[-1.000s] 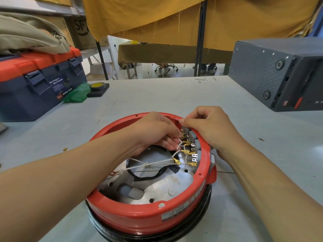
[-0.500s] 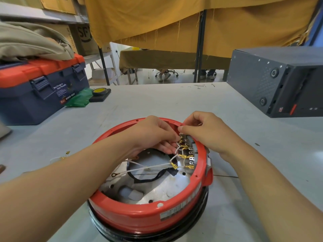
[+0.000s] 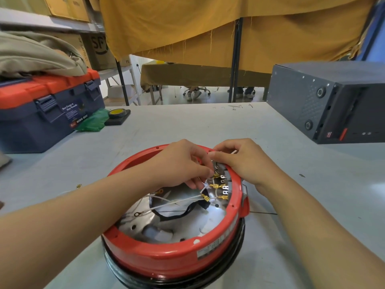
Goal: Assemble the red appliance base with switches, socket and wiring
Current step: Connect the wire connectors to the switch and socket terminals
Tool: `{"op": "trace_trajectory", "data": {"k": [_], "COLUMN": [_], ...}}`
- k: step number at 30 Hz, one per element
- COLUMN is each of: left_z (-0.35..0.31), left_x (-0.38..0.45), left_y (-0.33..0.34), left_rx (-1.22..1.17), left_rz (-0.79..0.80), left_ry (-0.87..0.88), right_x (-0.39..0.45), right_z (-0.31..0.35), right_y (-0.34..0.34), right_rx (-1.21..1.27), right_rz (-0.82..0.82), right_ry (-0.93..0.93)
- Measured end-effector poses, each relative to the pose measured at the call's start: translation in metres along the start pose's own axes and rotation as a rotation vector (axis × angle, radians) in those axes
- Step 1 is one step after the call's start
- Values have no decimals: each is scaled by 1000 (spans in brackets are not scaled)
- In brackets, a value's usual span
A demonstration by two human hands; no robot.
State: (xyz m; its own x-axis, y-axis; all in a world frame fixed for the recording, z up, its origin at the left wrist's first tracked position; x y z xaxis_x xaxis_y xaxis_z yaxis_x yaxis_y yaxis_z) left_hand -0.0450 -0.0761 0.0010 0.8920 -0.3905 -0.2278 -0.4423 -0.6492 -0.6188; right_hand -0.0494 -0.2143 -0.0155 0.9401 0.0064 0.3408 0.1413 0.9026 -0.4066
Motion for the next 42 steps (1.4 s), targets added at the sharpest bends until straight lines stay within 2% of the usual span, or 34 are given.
{"op": "trace_trajectory", "data": {"k": [10,24,42], "left_z": [3,-3,-7], "left_x": [3,-8,-10], "left_y": [7,9,11], "left_rx": [50,359,442], "left_rz": [-43,-167,-245], "left_ry": [35,202,281], "right_x": [1,3,4], "right_z": [-3,-8,-11], "right_y": [3,4,4], "right_rx": [95,91,75], "right_rz": [28,19,22], "right_ry": [17,3,-19]}}
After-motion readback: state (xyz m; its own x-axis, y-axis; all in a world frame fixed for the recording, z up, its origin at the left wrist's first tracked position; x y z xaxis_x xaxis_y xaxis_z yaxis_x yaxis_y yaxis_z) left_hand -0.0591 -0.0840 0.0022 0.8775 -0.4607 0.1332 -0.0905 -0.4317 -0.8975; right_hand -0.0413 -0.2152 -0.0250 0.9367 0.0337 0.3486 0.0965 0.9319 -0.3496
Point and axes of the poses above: each hand's wrist, its own x-axis towards the middle knuckle, its own y-axis out of the palm, z = x × y, the point moved 6 cm from there along x, towards the middle knuckle, and after that the axes turned 12 degrees about -y, right-handed, at the moved point
